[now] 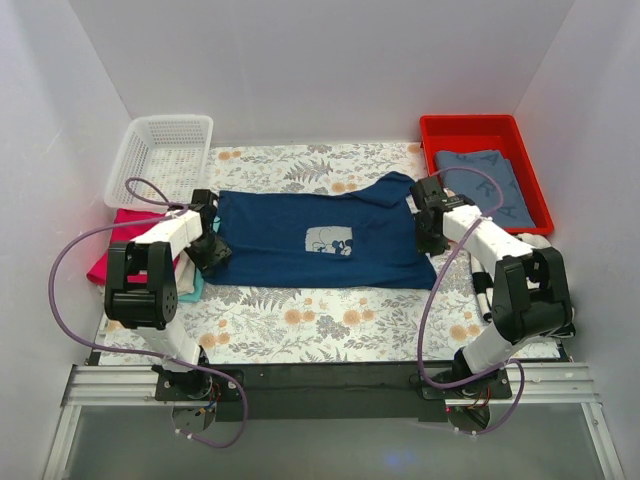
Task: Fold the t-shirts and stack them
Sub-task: Fold the flattened tshirt in 1/3 of the way
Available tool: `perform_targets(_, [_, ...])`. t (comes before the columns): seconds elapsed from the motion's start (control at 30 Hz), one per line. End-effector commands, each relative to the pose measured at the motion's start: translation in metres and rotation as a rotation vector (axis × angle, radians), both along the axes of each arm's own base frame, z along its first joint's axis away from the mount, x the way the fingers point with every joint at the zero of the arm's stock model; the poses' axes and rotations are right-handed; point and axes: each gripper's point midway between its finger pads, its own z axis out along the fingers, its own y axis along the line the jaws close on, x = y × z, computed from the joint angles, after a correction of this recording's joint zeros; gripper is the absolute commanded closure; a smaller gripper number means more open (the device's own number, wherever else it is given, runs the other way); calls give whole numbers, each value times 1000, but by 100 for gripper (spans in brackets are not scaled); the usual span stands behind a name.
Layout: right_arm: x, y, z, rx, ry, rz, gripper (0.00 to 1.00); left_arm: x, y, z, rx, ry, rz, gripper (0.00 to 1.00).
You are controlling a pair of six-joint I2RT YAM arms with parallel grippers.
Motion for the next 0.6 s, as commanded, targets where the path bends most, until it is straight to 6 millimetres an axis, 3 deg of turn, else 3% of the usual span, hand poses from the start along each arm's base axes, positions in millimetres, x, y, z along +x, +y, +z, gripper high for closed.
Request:
perform_targets(0.0, [43, 16, 57, 69, -191, 48, 71, 25, 0, 39, -10, -102, -30, 58])
perform_targets(0.07, [64, 22, 78, 82, -253, 59, 68, 49, 1, 56, -3, -163, -38, 56])
perform_targets(0.13, [78, 27, 79, 84, -258, 72, 64, 62, 3, 56, 16, -167, -43, 54])
perform_targets(0.17, [94, 34, 94, 103, -302, 78, 63, 68, 4, 57, 23, -172, -44, 53])
perform_targets(0.2, [103, 37, 87, 101, -293, 84, 62, 83, 5, 65, 30, -205, -47, 52])
perform_targets(0.23, [111, 39, 88, 99, -299, 87, 62, 88, 7, 59, 44, -188, -48, 52])
perform_targets(0.27, [128, 45, 104, 113, -348, 91, 61, 94, 8, 58, 51, -187, -48, 51])
perform_targets(0.3, [142, 49, 96, 112, -344, 96, 60, 108, 8, 63, 53, -223, -51, 50])
perform_targets(0.37, [161, 58, 104, 127, -370, 107, 60, 123, 10, 54, 64, -222, -55, 48])
perform_targets(0.4, [179, 65, 110, 141, -391, 119, 60, 142, 9, 63, 64, -271, -58, 47])
perform_targets(0.47, [192, 75, 112, 170, -398, 136, 60, 157, 10, 48, 72, -250, -53, 45])
perform_targets(0.53, [204, 82, 112, 189, -405, 150, 60, 180, 12, 51, 84, -288, -43, 45])
perform_targets(0.57, [206, 85, 111, 198, -402, 153, 60, 189, 12, 42, 84, -288, -41, 45])
